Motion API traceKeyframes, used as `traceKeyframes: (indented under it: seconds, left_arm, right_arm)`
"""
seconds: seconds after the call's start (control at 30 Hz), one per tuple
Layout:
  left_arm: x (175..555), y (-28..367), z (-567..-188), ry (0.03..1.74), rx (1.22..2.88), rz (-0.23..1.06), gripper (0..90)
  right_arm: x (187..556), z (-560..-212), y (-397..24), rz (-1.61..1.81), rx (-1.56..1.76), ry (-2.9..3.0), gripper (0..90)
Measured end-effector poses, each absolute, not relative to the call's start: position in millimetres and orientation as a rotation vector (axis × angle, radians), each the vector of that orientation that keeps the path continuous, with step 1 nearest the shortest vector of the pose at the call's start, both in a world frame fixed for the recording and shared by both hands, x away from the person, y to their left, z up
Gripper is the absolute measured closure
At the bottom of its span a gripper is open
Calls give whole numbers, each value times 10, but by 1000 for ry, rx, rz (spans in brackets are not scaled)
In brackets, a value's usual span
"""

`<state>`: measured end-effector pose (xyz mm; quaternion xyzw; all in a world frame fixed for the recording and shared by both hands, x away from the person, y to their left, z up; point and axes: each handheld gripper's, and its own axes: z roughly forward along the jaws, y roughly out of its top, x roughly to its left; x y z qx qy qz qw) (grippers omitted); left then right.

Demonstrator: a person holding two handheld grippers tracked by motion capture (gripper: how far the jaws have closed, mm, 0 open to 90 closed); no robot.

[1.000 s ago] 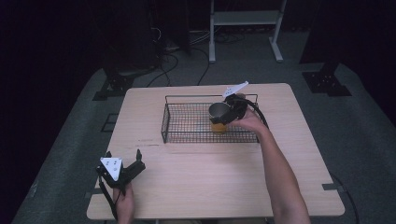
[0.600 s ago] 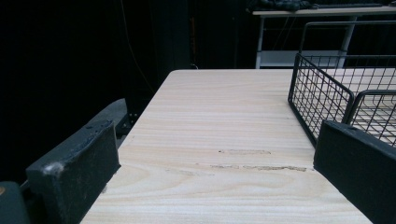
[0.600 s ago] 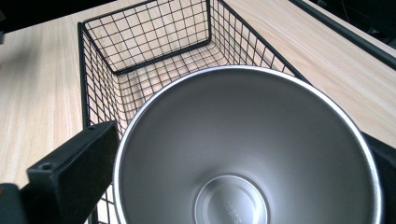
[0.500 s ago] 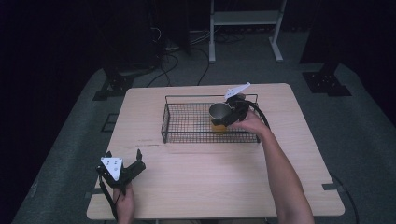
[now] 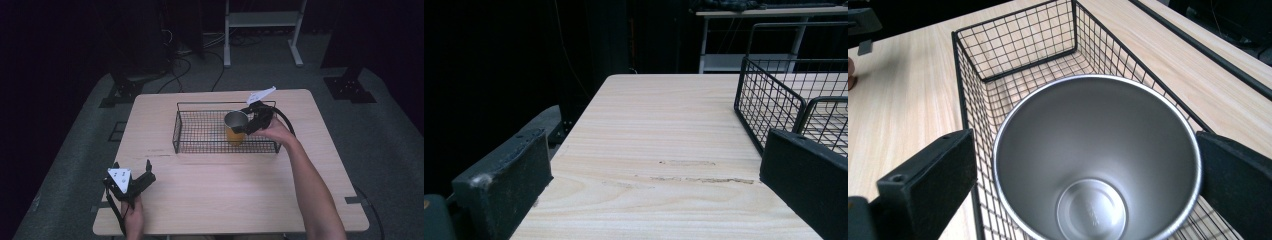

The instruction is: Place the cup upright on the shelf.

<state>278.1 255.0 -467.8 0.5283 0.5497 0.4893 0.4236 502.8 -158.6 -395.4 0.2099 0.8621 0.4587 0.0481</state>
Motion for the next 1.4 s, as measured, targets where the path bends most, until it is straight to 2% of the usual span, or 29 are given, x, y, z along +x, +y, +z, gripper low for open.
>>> traceKeyframes:
  seconds: [1.4]
  left_arm:
    - [2777, 2552, -4679, 1368, 1322, 1221, 0]
  right_arm:
    - [4601, -3575, -2189, 1499, 645, 2533, 0]
